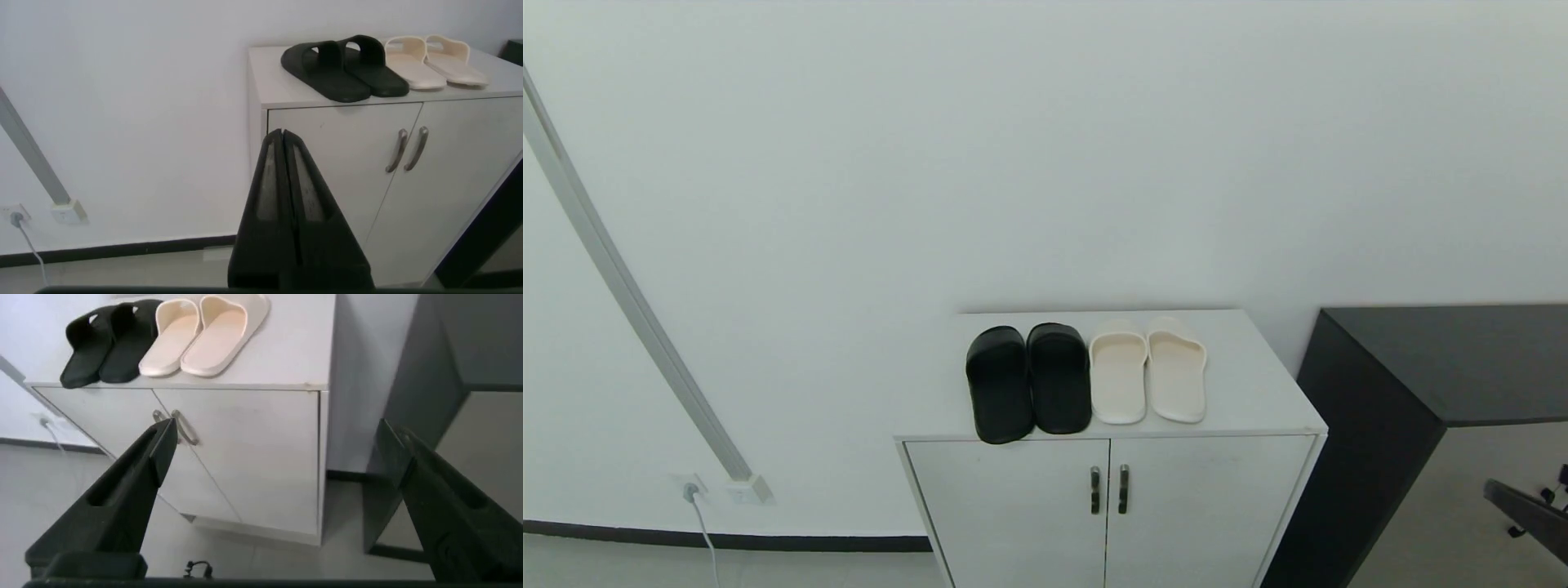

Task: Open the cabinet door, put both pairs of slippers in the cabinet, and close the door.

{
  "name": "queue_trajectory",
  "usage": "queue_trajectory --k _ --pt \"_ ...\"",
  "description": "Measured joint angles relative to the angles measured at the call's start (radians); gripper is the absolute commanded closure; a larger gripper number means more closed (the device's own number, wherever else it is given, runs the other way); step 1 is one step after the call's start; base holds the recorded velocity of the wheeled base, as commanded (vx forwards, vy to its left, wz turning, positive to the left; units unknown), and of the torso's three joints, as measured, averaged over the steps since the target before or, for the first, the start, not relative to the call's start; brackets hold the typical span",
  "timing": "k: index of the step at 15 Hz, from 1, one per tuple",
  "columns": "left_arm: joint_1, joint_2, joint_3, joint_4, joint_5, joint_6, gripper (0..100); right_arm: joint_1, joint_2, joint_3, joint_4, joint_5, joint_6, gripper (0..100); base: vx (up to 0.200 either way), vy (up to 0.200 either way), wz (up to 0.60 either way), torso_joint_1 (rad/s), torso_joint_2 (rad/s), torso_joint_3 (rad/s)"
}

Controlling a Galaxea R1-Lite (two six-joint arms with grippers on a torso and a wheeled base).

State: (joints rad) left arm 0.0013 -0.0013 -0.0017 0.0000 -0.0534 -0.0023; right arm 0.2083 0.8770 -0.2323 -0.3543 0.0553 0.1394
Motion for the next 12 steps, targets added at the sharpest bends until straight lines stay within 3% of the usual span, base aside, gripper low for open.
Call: queue_trajectory --k 7,12 --pt "-0.001 0.0 0.0 0.0 0.0 0.001 100 0.321 0.483 -0.147 -0.285 -0.247 0.091 0 0.0 0.0 0.0 0.0 0.0 0.0" --pt "0.0 0.0 0.0 0.0 0.0 0.001 100 0.443 0.725 -0.351 -0.346 -0.384 0.104 0 0.0 0.0 0.0 0.0 0.0 0.0"
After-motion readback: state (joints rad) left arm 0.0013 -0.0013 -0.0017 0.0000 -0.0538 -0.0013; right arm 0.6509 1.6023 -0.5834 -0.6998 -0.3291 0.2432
